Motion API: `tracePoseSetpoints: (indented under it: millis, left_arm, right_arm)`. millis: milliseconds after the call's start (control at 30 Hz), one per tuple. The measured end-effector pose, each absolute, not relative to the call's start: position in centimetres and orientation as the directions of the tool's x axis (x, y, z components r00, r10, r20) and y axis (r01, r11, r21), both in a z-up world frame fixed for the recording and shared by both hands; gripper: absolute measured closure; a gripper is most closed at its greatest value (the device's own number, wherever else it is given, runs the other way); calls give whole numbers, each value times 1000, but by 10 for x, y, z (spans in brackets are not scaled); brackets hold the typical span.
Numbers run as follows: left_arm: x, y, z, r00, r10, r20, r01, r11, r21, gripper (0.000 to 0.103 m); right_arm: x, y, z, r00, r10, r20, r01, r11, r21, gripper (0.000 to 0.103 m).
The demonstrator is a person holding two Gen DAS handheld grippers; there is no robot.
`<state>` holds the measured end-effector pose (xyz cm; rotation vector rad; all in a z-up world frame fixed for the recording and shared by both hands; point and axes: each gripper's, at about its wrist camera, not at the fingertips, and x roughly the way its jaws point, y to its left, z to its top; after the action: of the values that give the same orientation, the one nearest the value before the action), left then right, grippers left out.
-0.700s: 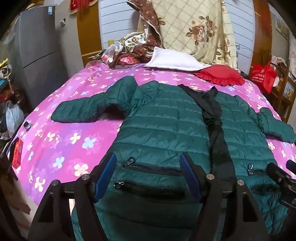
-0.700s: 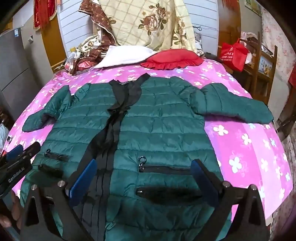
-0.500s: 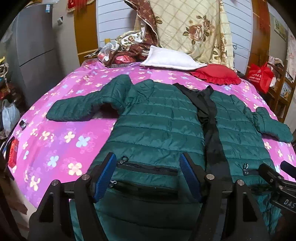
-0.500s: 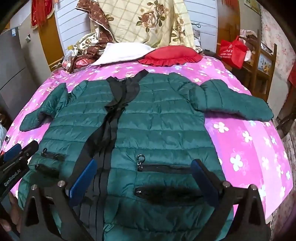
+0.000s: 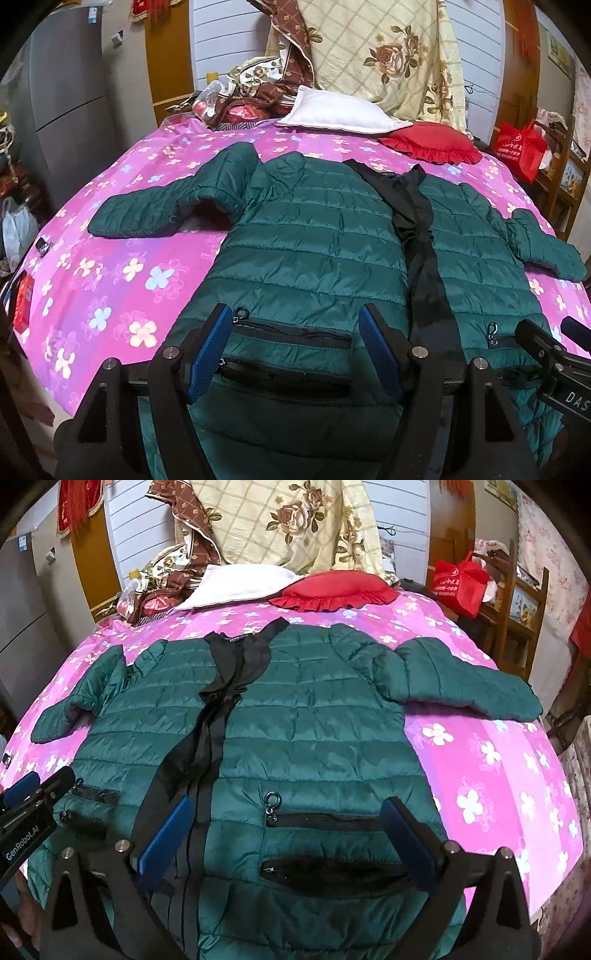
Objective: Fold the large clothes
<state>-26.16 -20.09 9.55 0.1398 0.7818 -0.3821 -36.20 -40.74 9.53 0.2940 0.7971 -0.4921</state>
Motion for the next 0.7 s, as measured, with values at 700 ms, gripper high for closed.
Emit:
tracePoseSetpoints:
  millis: [700]
  left_arm:
    - [-254,-205,89,624,-293,-724,383,923,-43,55]
  right_arm:
    - [-351,-407,90,556,-281,-782,518,853,61,0]
